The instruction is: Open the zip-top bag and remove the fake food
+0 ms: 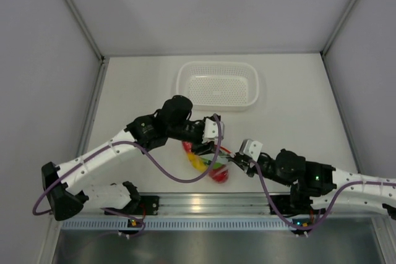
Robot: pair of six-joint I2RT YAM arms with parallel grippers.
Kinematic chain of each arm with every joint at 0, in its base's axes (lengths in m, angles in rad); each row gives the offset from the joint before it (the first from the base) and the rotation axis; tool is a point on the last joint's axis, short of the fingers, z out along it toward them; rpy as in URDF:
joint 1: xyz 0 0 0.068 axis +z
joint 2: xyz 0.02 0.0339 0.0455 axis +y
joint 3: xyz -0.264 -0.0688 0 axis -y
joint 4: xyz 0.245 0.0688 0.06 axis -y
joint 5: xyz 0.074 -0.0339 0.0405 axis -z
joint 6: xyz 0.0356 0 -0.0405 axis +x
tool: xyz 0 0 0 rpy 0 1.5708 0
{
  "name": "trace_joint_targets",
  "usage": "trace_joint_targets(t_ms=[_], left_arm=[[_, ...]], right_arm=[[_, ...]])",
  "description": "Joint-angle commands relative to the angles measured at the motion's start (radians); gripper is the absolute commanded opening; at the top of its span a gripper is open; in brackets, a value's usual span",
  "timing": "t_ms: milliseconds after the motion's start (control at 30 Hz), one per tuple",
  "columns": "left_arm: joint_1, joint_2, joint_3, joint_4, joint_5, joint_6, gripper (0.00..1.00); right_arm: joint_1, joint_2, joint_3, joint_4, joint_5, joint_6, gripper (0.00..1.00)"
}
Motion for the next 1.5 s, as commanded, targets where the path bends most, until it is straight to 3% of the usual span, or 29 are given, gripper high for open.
trace_joint_targets(t_ms=[0, 33, 133, 200, 267, 400, 433, 533, 633, 867, 1233, 1467], left_arm=[[0.002, -0.004, -0.001, 0.001, 0.061, 0.021, 0.44], [0.002, 0.005, 0.002, 0.002, 0.059, 0.020, 0.37], [0.002, 0.026, 0.012, 0.002, 0.049, 0.007, 0.32], [0.002, 0.033, 0.016, 0.001, 0.044, 0.006, 0.10], [0.002, 0.036, 0.021, 0.001, 0.032, 0.006, 0.00], [0.002, 0.030, 0.047, 0.001, -0.031, -0.016, 0.00], [0.002, 0.026, 0.067, -0.001, -0.045, -0.023, 0.00], [0.002, 0.029, 0.094, 0.001, -0.086, -0.065, 0.00], [0.002, 0.028, 0.116, 0.001, -0.105, -0.095, 0.00], [0.002, -0.006, 0.101, 0.001, -0.059, -0.109, 0.00], [0.002, -0.047, 0.096, 0.002, -0.005, -0.109, 0.00], [0.002, -0.066, 0.082, -0.001, 0.036, -0.102, 0.00]], right_arm=[[-0.011, -0.008, 0.046, 0.041, 0.030, 0.007, 0.00], [-0.013, -0.008, 0.046, 0.044, 0.031, 0.007, 0.00], [-0.011, -0.008, 0.044, 0.053, 0.036, 0.007, 0.00], [-0.011, -0.011, 0.043, 0.053, 0.040, 0.007, 0.00], [-0.011, -0.013, 0.043, 0.053, 0.046, 0.007, 0.00], [-0.013, -0.025, 0.040, 0.053, 0.046, 0.002, 0.04], [-0.013, -0.028, 0.037, 0.053, 0.050, 0.004, 0.17], [-0.013, -0.048, 0.025, 0.076, 0.059, 0.025, 0.35], [-0.011, -0.062, 0.012, 0.117, 0.089, 0.060, 0.39], [-0.019, -0.102, -0.040, 0.267, 0.129, 0.123, 0.37], [-0.088, -0.102, -0.063, 0.284, 0.045, 0.106, 0.19], [-0.126, -0.073, -0.058, 0.310, -0.050, 0.113, 0.20]])
